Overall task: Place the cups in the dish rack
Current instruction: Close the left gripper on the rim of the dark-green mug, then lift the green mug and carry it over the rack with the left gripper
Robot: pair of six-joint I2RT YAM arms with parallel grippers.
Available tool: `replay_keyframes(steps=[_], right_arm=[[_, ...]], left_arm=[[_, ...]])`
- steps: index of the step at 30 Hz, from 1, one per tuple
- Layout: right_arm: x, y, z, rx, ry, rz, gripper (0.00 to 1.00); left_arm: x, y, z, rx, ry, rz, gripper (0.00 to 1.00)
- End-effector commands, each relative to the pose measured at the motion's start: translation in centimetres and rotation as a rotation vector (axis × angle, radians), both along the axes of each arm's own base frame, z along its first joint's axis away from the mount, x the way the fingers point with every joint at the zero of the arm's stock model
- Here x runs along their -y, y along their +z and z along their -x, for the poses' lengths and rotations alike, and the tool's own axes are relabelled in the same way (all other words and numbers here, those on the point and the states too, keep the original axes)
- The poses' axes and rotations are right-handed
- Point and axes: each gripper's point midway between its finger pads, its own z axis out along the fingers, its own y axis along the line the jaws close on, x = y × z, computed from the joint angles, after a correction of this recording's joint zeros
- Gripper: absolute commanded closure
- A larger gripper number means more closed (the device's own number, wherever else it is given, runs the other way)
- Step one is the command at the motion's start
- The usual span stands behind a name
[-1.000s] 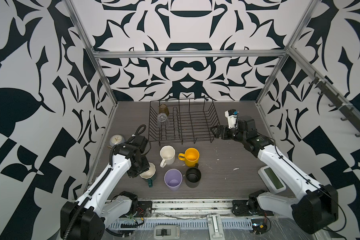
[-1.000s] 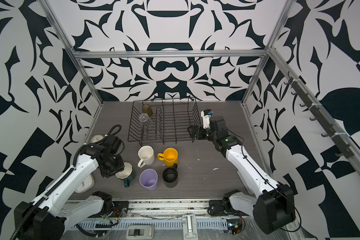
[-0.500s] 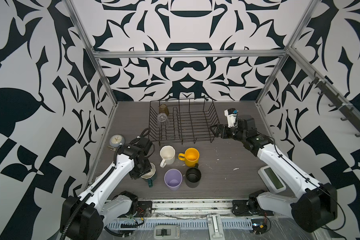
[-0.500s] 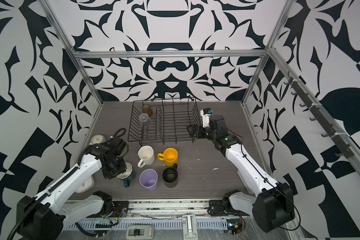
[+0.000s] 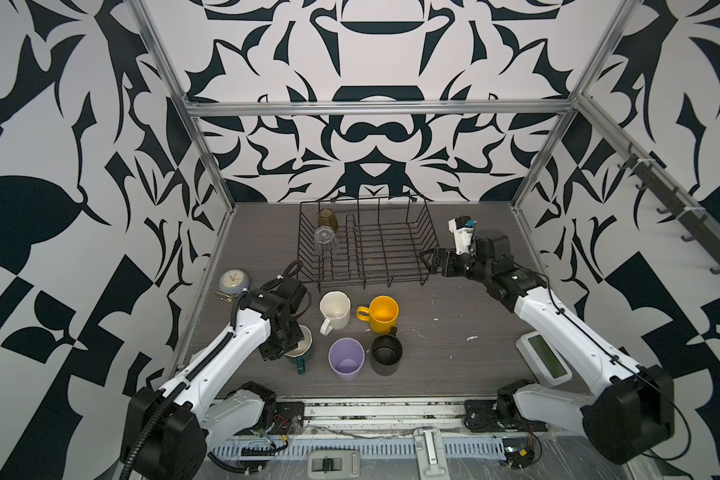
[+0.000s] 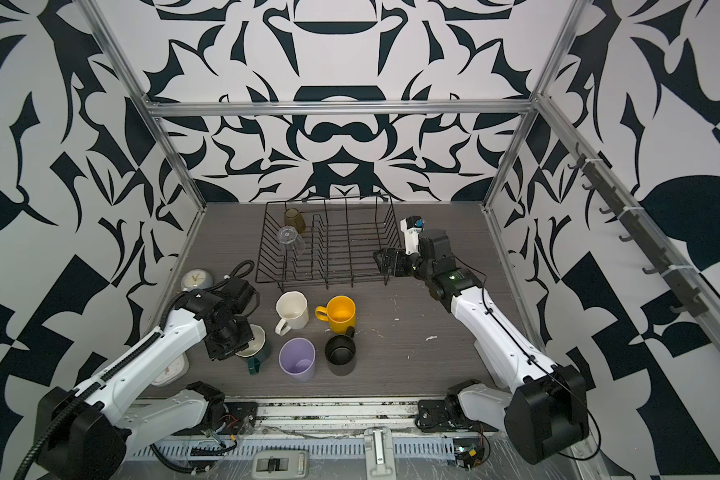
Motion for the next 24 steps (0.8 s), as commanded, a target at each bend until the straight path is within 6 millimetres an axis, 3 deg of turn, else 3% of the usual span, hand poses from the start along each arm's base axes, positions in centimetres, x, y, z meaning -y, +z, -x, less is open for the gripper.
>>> replay_keyframes(steps=[1,11,19,24], right_arm=[[-0.2,2.6,-0.6,0.067,0.004,-0.027,0.04],[-0.4,2.2,-0.9,0.055,0.007,-0.031,0.04],[-0.7,1.9,-1.2,0.049,0.012,-0.039,0.04],[-0.7,2.2,-1.2,0.057,0.012,-0.041,0.04]], left_arm=[[-0.5,-0.1,0.7,-0.018,0.016,-0.022,0.84],[-0.7,1.0,0.9,0.008,0.023,-0.017,1.0],[-1.5,5.0,0.5,0.132,0.004,-0.021,1.0],[-1.2,8.6,-1.3,0.279,-0.044,0.009,1.0]])
